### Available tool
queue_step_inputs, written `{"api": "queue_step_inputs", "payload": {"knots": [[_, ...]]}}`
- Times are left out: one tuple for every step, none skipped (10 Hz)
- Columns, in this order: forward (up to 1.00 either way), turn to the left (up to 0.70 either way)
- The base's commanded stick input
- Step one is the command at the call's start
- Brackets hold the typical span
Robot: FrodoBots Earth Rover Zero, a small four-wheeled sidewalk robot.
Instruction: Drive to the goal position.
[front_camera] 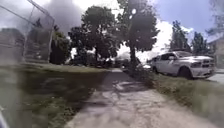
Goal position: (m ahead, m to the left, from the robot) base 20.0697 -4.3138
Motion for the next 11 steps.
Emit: {"api": "queue_step_inputs", "payload": {"knots": [[0.70,0.00],[0.70,0.00],[0.70,0.00],[0.70,0.00],[0.70,0.00],[0.70,0.00],[0.70,0.00],[0.70,0.00],[0.70,0.00],[0.70,0.00],[0.70,-0.09]]}}
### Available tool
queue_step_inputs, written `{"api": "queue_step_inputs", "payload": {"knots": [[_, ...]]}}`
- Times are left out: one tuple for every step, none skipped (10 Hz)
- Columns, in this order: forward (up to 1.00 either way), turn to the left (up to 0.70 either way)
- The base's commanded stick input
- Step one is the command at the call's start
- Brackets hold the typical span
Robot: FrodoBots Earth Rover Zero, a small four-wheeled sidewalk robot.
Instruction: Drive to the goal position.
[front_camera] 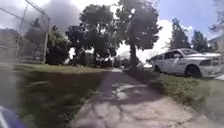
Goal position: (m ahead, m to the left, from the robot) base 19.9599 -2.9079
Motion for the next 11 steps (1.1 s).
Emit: {"api": "queue_step_inputs", "payload": {"knots": [[0.70,-0.35],[0.70,-0.35],[0.70,-0.35],[0.70,-0.02],[0.70,0.00],[0.70,0.00],[0.70,0.00],[0.70,0.00],[0.70,0.00],[0.70,0.00],[0.70,0.00]]}}
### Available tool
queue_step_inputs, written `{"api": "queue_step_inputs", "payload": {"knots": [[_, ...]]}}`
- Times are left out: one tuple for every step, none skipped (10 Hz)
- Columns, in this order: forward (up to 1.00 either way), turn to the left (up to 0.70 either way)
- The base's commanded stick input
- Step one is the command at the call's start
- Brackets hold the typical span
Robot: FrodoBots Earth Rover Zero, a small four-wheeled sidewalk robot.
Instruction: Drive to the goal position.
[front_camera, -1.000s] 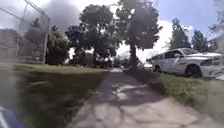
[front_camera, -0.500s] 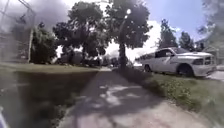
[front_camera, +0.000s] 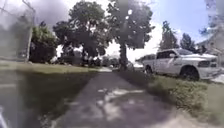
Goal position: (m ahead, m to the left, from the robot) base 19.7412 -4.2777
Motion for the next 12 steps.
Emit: {"api": "queue_step_inputs", "payload": {"knots": [[0.70,0.00],[0.70,0.00],[0.70,0.00],[0.70,0.00],[0.70,0.00],[0.70,0.00],[0.70,0.00],[0.70,0.00],[0.70,0.00],[0.70,0.00],[0.70,0.00],[0.70,0.00]]}}
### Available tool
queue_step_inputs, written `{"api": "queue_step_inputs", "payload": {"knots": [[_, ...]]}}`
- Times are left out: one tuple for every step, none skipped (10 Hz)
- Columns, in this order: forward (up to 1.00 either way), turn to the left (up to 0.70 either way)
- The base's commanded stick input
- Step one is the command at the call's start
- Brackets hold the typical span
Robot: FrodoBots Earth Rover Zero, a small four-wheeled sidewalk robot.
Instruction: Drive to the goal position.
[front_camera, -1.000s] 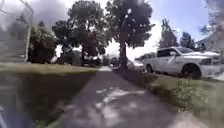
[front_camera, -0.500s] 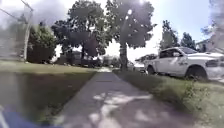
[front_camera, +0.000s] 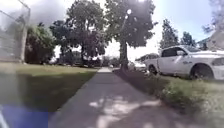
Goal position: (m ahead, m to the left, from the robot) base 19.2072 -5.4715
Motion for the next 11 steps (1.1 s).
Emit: {"api": "queue_step_inputs", "payload": {"knots": [[0.70,0.00],[0.70,0.00],[0.70,0.00],[0.70,0.00],[0.70,0.00],[0.70,0.00],[0.70,0.00],[0.70,0.00],[0.70,0.00],[0.70,0.00],[0.70,0.00]]}}
